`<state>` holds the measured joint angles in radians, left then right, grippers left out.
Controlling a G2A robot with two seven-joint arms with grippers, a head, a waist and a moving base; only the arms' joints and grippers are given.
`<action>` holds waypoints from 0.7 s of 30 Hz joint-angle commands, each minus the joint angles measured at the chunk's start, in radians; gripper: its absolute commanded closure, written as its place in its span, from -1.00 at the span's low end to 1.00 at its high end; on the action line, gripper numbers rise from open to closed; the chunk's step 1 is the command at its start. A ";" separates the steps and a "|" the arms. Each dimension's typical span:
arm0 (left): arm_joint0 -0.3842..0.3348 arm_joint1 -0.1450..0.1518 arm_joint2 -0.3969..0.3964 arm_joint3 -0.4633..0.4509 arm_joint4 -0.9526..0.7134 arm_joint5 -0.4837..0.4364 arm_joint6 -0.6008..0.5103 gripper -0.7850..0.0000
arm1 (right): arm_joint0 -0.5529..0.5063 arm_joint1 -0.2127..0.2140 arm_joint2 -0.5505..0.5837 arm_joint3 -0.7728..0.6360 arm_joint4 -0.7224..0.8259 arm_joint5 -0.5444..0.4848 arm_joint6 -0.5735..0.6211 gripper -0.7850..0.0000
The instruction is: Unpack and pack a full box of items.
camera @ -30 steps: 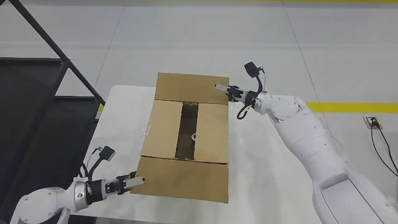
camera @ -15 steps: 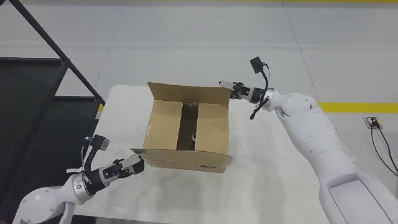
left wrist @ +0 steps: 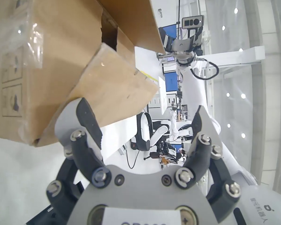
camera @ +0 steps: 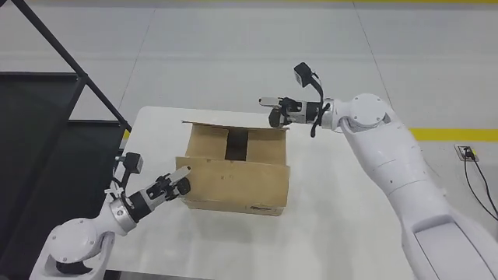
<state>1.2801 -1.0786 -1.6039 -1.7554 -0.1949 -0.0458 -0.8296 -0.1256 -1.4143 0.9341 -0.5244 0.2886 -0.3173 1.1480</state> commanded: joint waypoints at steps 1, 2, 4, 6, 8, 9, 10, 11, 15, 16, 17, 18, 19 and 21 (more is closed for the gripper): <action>-0.014 -0.001 0.020 0.004 0.032 0.018 0.036 -1.00 | -0.007 0.002 -0.005 -0.015 -0.022 0.035 -0.001 -1.00; -0.024 -0.002 0.030 0.008 0.039 0.033 0.050 -1.00 | -0.015 0.003 -0.004 -0.022 -0.021 0.050 -0.009 -1.00; -0.042 -0.004 0.052 0.011 0.072 0.046 0.091 -1.00 | -0.031 0.006 -0.007 -0.037 -0.039 0.073 -0.024 -1.00; -0.062 -0.006 0.075 0.019 0.089 0.063 0.124 -1.00 | -0.053 0.009 -0.002 -0.050 -0.034 0.096 -0.038 -1.00; -0.082 -0.009 0.099 0.027 0.107 0.075 0.152 -1.00 | -0.080 0.010 0.000 -0.072 -0.031 0.103 -0.040 -1.00; -0.092 -0.010 0.109 0.033 0.112 0.079 0.161 -1.00 | -0.092 0.012 0.001 -0.078 -0.032 0.110 -0.044 -1.00; -0.101 -0.011 0.118 0.035 0.126 0.082 0.170 -1.00 | -0.104 0.013 0.002 -0.085 -0.034 0.117 -0.051 -1.00; -0.108 -0.012 0.128 0.039 0.133 0.084 0.177 -1.00 | -0.120 0.014 0.005 -0.095 -0.022 0.122 -0.048 -1.00; -0.125 -0.015 0.160 0.045 0.169 0.082 0.214 -1.00 | -0.178 0.022 0.019 -0.140 0.006 0.115 -0.020 -1.00; -0.129 -0.016 0.166 0.047 0.172 0.083 0.217 -1.00 | -0.190 0.025 0.022 -0.152 0.000 0.114 -0.024 -1.00; -0.132 -0.016 0.171 0.049 0.178 0.083 0.221 -1.00 | -0.203 0.028 0.027 -0.166 0.001 0.116 -0.024 -1.00; -0.135 -0.017 0.177 0.051 0.185 0.082 0.224 -1.00 | -0.216 0.032 0.032 -0.179 0.001 0.119 -0.027 -1.00; -0.137 -0.018 0.183 0.054 0.186 0.082 0.225 -1.00 | -0.227 0.035 0.038 -0.191 -0.001 0.126 -0.034 -1.00; -0.144 -0.019 0.192 0.059 0.189 0.085 0.228 -1.00 | -0.250 0.042 0.051 -0.219 0.004 0.136 -0.038 -1.00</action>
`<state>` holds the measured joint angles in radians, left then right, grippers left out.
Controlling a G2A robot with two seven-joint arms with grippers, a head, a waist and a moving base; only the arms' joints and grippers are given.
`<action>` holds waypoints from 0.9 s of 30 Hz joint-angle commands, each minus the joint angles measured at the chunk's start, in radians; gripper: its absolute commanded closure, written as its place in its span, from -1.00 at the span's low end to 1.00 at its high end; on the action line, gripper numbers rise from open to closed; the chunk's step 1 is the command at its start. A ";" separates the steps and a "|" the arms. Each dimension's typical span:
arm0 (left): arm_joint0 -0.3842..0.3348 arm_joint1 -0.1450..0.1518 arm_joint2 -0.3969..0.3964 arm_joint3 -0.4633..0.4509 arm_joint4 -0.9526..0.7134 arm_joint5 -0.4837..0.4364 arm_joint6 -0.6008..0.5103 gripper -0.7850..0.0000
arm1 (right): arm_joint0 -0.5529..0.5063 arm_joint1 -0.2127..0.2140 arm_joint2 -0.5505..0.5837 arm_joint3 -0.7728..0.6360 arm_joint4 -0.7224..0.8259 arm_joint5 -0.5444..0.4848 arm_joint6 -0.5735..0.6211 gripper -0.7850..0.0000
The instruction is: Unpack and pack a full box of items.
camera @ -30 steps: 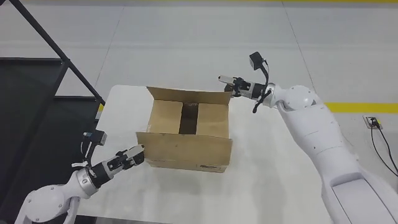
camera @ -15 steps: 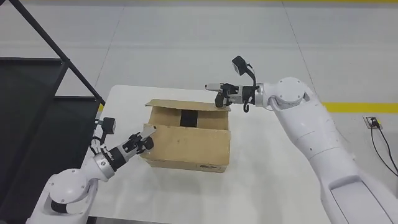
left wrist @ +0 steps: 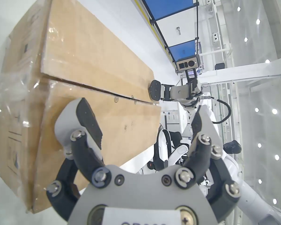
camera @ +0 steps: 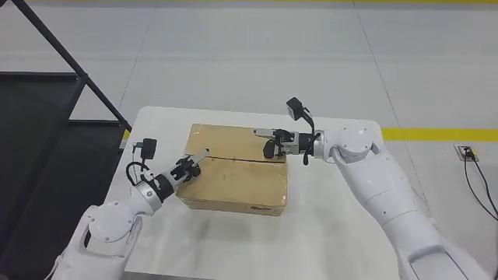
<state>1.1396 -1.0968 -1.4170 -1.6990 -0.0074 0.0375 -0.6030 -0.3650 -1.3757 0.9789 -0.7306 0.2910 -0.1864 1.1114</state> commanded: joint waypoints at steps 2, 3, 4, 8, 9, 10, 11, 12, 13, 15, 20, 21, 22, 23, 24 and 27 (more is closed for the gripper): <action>-0.010 -0.001 0.012 0.009 0.006 0.002 0.004 -1.00 | -0.031 0.010 0.016 -0.041 -0.002 0.017 -0.007 -1.00; -0.013 -0.001 0.013 0.009 0.020 0.000 0.016 -1.00 | -0.041 0.012 0.020 -0.055 -0.005 0.025 -0.011 -1.00; -0.013 -0.002 0.018 0.008 0.038 -0.006 0.027 -1.00 | -0.049 0.015 0.024 -0.069 -0.006 0.034 -0.014 -1.00; -0.011 -0.003 0.027 0.008 0.059 -0.010 0.051 -1.00 | -0.079 0.023 0.039 -0.119 -0.006 0.059 -0.022 -1.00; -0.009 -0.003 0.030 0.008 0.068 -0.013 0.059 -1.00 | -0.085 0.025 0.042 -0.132 -0.007 0.065 -0.023 -1.00; -0.007 -0.004 0.032 0.007 0.066 -0.015 0.062 -1.00 | -0.091 0.027 0.045 -0.143 -0.010 0.072 -0.026 -1.00; -0.005 -0.004 0.032 0.007 0.064 -0.015 0.065 -1.00 | -0.097 0.029 0.047 -0.155 -0.013 0.078 -0.029 -1.00; -0.004 -0.004 0.030 0.005 0.062 -0.017 0.070 -1.00 | -0.104 0.031 0.048 -0.167 -0.021 0.083 -0.031 -1.00; -0.001 -0.005 0.028 0.004 0.056 -0.021 0.077 -1.00 | -0.110 0.033 0.049 -0.178 -0.029 0.089 -0.033 -1.00; 0.008 -0.006 0.017 0.000 0.030 -0.033 0.095 -1.00 | -0.124 0.038 0.052 -0.200 -0.044 0.097 -0.038 -1.00; 0.048 -0.005 -0.057 -0.030 -0.089 -0.074 0.121 -1.00 | -0.155 0.049 0.065 -0.241 -0.079 0.112 -0.061 -1.00; 0.059 -0.004 -0.083 -0.033 -0.119 -0.077 0.126 -1.00 | -0.158 0.051 0.068 -0.245 -0.081 0.114 -0.062 -1.00; 0.071 -0.003 -0.111 -0.033 -0.155 -0.078 0.131 -1.00 | -0.160 0.052 0.069 -0.248 -0.084 0.116 -0.063 -1.00; 0.081 -0.001 -0.144 -0.028 -0.192 -0.078 0.131 -1.00 | -0.161 0.053 0.070 -0.251 -0.089 0.118 -0.064 -1.00; 0.092 0.001 -0.179 -0.019 -0.235 -0.080 0.130 -1.00 | -0.160 0.054 0.066 -0.257 -0.104 0.115 -0.060 -1.00; 0.135 0.006 -0.291 0.024 -0.348 -0.115 0.124 -1.00 | -0.159 0.055 0.064 -0.260 -0.114 0.113 -0.058 -1.00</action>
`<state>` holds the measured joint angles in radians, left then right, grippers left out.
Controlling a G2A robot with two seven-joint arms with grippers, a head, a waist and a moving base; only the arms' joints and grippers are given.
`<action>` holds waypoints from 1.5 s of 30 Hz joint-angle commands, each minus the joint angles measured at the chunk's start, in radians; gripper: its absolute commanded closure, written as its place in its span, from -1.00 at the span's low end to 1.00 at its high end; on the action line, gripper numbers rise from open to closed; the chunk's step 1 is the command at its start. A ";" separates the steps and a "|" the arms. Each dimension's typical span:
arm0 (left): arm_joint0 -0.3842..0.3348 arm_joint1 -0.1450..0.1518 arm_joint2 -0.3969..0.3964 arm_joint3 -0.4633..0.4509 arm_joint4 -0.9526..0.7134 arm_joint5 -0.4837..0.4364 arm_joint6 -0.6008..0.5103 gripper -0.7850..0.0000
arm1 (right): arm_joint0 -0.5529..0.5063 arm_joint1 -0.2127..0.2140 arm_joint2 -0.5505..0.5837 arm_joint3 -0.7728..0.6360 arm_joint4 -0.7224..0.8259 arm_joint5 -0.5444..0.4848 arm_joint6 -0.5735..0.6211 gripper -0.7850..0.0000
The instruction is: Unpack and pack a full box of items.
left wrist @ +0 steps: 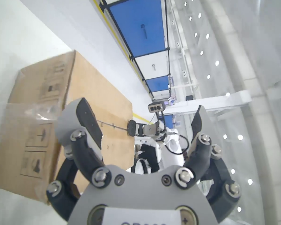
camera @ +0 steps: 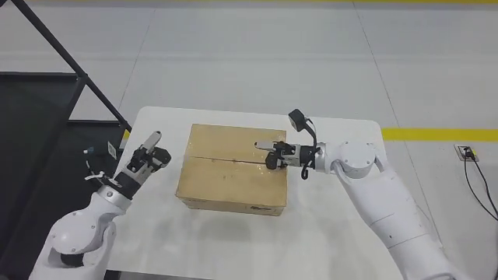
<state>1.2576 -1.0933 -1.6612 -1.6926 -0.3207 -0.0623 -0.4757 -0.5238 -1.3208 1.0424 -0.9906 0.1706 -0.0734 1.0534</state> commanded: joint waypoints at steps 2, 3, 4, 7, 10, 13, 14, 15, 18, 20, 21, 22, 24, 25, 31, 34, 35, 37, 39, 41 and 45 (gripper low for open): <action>0.023 0.003 -0.058 0.022 -0.041 -0.019 -0.006 -1.00 | 0.000 0.000 0.000 0.000 0.006 0.000 0.000 -1.00; 0.023 0.003 -0.058 0.022 -0.041 -0.019 -0.006 -1.00 | 0.000 0.000 0.000 0.000 0.006 0.000 0.000 -1.00; 0.023 0.003 -0.058 0.022 -0.041 -0.019 -0.006 -1.00 | 0.000 0.000 0.000 0.000 0.006 0.000 0.000 -1.00; 0.023 0.003 -0.058 0.022 -0.041 -0.019 -0.006 -1.00 | 0.000 0.000 0.000 0.000 0.006 0.000 0.000 -1.00; 0.019 0.002 -0.044 0.034 0.002 0.008 0.050 -1.00 | 0.000 0.000 0.000 0.000 0.006 0.000 0.000 -1.00; -0.017 -0.011 0.018 0.096 -0.049 0.119 0.127 -1.00 | 0.000 0.000 0.000 0.000 0.006 0.000 0.000 -1.00; -0.024 -0.014 0.034 0.119 -0.061 0.146 0.144 -1.00 | 0.000 0.000 0.000 0.000 0.006 0.000 0.000 -1.00; -0.029 -0.016 0.048 0.137 -0.059 0.155 0.168 -1.00 | 0.000 0.000 0.000 0.000 0.006 0.000 0.000 -1.00; -0.021 -0.025 0.083 0.180 -0.098 0.166 0.181 -1.00 | 0.000 0.000 0.000 0.000 0.006 0.000 0.000 -1.00; -0.008 -0.027 0.086 0.194 -0.110 0.143 0.168 -1.00 | 0.000 0.000 0.000 0.000 0.006 0.000 0.000 -1.00; 0.007 -0.029 0.091 0.192 -0.101 0.119 0.180 -1.00 | 0.000 0.000 0.000 0.000 0.006 0.000 0.000 -1.00; 0.022 -0.031 0.095 0.184 -0.120 0.099 0.171 -1.00 | 0.000 0.000 0.000 0.000 0.006 0.000 0.000 -1.00; 0.050 -0.032 0.082 0.181 -0.157 0.064 0.153 -1.00 | 0.000 0.000 0.000 0.000 0.006 0.000 0.000 -1.00; 0.059 -0.032 0.075 0.178 -0.153 0.051 0.164 -1.00 | 0.000 0.000 0.000 0.000 0.006 0.000 0.000 -1.00; 0.111 -0.042 0.055 0.139 -0.142 -0.106 0.276 -1.00 | 0.000 0.000 0.000 0.000 0.006 0.000 0.000 -1.00; 0.120 -0.041 0.041 0.131 -0.179 -0.078 0.217 -1.00 | 0.000 0.000 0.000 0.000 0.006 0.000 0.000 -1.00; 0.121 -0.039 0.037 0.134 -0.186 -0.059 0.185 -1.00 | 0.000 0.000 0.000 0.000 0.006 0.000 0.000 -1.00; 0.117 -0.037 0.040 0.151 -0.163 -0.034 0.162 -1.00 | 0.000 0.000 0.000 0.000 0.006 0.000 0.000 -1.00; 0.110 -0.038 0.060 0.171 -0.165 -0.006 0.129 -1.00 | 0.000 0.000 0.000 0.000 0.006 0.000 0.000 -1.00; 0.096 -0.038 0.077 0.192 -0.152 0.021 0.110 -1.00 | 0.000 0.000 0.000 0.000 0.006 0.000 0.000 -1.00; 0.074 -0.040 0.104 0.221 -0.126 0.036 0.094 -1.00 | 0.000 0.000 0.000 0.000 0.006 0.000 0.000 -1.00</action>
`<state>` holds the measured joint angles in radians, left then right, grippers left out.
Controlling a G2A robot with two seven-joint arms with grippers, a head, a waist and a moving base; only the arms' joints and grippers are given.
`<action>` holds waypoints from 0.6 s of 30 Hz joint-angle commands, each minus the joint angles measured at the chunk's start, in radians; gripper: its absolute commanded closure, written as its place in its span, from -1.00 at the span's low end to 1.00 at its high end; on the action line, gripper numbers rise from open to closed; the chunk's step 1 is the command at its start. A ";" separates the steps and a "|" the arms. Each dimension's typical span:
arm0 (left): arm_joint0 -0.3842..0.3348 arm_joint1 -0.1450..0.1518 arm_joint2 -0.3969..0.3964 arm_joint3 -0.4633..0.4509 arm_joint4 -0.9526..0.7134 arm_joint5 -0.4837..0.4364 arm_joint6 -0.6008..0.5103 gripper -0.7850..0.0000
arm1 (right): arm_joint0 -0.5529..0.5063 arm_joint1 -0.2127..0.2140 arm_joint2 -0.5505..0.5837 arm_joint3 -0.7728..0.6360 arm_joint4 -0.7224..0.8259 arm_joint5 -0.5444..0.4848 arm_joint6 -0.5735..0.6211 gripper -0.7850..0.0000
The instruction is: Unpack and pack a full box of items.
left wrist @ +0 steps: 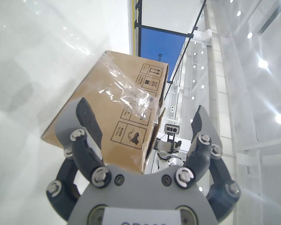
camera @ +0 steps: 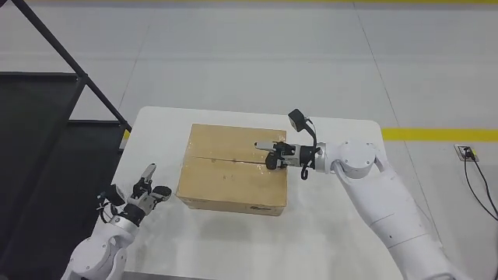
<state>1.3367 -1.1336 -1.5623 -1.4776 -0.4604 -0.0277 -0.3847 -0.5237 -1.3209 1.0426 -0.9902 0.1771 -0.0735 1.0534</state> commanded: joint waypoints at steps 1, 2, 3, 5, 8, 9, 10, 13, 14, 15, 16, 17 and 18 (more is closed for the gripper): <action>-0.011 -0.002 0.011 0.016 0.014 0.005 0.012 -1.00 | 0.000 0.000 0.000 0.000 0.000 0.000 0.000 -1.00; -0.022 -0.004 0.015 0.030 0.003 0.013 0.024 -1.00 | 0.000 0.000 0.000 0.000 0.000 0.000 0.000 -1.00; -0.036 -0.006 0.018 0.047 -0.011 0.025 0.041 -1.00 | 0.000 0.000 0.000 0.000 0.000 0.000 0.000 -1.00; -0.070 -0.010 0.029 0.080 -0.019 0.041 0.070 -1.00 | 0.000 0.000 0.000 0.000 0.000 0.000 0.000 -1.00; -0.123 -0.017 0.043 0.132 -0.035 0.055 0.101 -1.00 | 0.000 0.000 0.000 0.000 0.000 0.000 0.000 -1.00; -0.143 -0.018 0.045 0.155 -0.039 0.061 0.114 -1.00 | 0.000 0.000 0.000 0.000 0.000 0.000 0.000 -1.00; -0.165 -0.021 0.050 0.178 -0.062 0.073 0.109 -1.00 | 0.000 0.000 0.000 0.000 0.000 0.000 0.000 -1.00; -0.241 -0.027 0.053 0.275 -0.108 0.109 0.115 -1.00 | 0.000 0.000 0.000 0.000 0.000 0.000 0.000 -1.00; -0.266 -0.029 0.057 0.305 -0.103 0.099 0.137 -1.00 | 0.000 0.000 0.000 0.000 0.000 0.000 0.000 -1.00; -0.283 -0.033 0.061 0.328 -0.119 0.085 0.150 -1.00 | 0.000 0.000 0.000 0.000 0.000 0.000 0.000 -1.00; -0.296 -0.036 0.060 0.347 -0.141 0.075 0.154 -1.00 | 0.000 0.000 0.000 0.000 0.000 0.000 0.000 -1.00; -0.307 -0.038 0.056 0.359 -0.144 0.052 0.174 -1.00 | 0.000 0.000 0.000 0.000 0.000 0.000 0.000 -1.00; -0.312 -0.040 0.055 0.362 -0.143 0.024 0.192 -1.00 | 0.000 0.000 0.000 0.000 0.000 0.000 0.000 -1.00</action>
<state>1.0303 -1.1717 -1.5045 -1.1208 -0.6022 0.0274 -0.2136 -0.5238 -1.3209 1.0426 -0.9902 0.1771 -0.0735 1.0534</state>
